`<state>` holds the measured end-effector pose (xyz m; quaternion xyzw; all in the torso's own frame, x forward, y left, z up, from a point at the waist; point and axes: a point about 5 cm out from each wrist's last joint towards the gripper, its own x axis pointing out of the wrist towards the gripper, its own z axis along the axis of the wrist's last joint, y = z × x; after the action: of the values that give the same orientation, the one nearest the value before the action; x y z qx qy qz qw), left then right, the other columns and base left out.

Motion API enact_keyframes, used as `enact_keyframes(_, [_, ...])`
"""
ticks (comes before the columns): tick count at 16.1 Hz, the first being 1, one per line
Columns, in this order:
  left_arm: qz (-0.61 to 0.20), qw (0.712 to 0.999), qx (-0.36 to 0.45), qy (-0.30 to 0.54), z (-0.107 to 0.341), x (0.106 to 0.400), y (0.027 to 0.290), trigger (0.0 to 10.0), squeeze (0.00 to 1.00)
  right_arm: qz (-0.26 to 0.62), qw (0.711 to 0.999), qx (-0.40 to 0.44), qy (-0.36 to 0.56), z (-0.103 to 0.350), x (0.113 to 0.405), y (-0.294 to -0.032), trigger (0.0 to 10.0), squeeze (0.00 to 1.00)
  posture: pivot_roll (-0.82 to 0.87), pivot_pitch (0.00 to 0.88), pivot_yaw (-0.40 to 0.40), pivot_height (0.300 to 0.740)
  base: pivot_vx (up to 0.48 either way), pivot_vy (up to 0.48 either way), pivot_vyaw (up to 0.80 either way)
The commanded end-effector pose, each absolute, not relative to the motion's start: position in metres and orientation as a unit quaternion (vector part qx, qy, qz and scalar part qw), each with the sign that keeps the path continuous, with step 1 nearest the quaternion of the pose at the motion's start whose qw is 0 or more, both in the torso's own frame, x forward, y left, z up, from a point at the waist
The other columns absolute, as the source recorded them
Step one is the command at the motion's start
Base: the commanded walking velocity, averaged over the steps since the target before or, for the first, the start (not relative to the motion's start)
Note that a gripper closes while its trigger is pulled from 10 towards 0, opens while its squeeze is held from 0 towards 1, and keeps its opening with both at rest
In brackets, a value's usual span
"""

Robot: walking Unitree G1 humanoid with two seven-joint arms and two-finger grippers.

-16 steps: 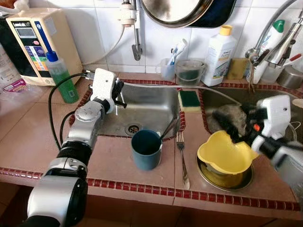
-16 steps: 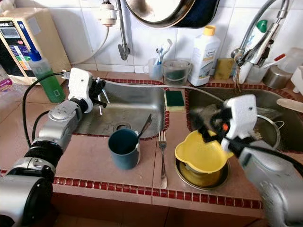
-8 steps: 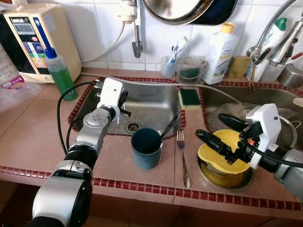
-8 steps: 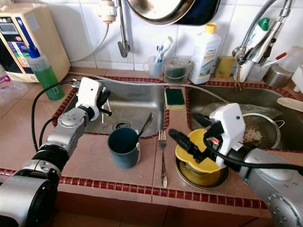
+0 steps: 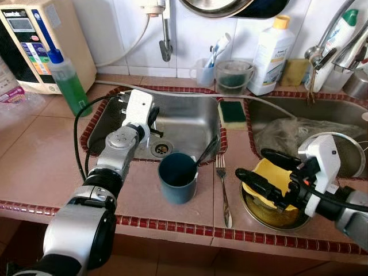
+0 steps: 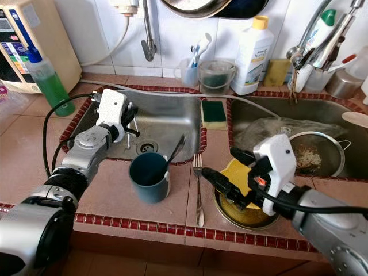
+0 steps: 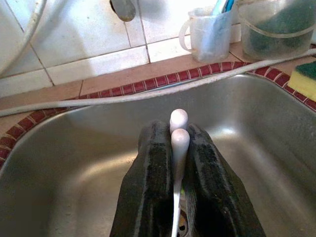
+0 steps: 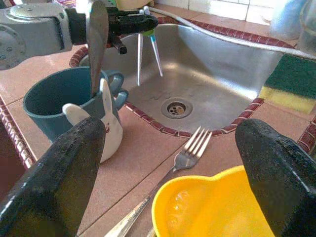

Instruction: Kitchen organization

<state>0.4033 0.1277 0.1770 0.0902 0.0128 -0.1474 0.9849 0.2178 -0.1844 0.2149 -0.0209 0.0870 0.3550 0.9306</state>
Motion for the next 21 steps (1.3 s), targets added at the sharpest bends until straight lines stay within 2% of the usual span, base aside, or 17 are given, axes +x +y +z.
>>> enact_keyframes(1, [-0.144,0.986,0.087,0.007,0.185,0.406,0.130,10.0,0.00,0.368,0.926,-0.022,0.079,0.221,0.213,-0.181,10.0,0.00,-0.32,0.136,0.076,0.740,0.000,0.000,0.00])
enact_keyframes(5, [-0.147,0.985,0.089,0.010,0.186,0.407,0.132,10.0,0.00,0.361,0.930,0.038,0.052,0.233,0.211,-0.188,10.0,0.00,-0.34,0.143,0.092,0.740,0.000,0.000,0.00])
enact_keyframes(9, [-0.148,0.985,0.090,0.014,0.186,0.408,0.133,10.0,0.00,0.362,0.928,0.063,0.053,0.237,0.206,-0.193,10.0,0.00,-0.35,0.157,0.100,0.740,0.000,0.000,0.00])
enact_keyframes(12, [-0.147,0.985,0.088,0.019,0.184,0.408,0.133,10.0,0.00,0.369,0.923,0.087,0.069,0.240,0.205,-0.207,10.0,0.00,-0.36,0.165,0.102,0.740,0.000,0.000,0.00])
enact_keyframes(17, [-0.141,0.987,0.080,0.023,0.182,0.408,0.135,10.0,0.00,0.369,0.920,0.089,0.094,0.240,0.221,-0.221,10.0,0.00,-0.35,0.163,0.086,0.740,0.000,0.000,0.00])
enact_keyframes(21, [-0.135,0.987,0.079,0.024,0.181,0.408,0.138,10.0,0.00,0.394,0.911,0.079,0.094,0.247,0.230,-0.220,10.0,0.00,-0.34,0.164,0.079,0.740,0.000,0.000,0.00])
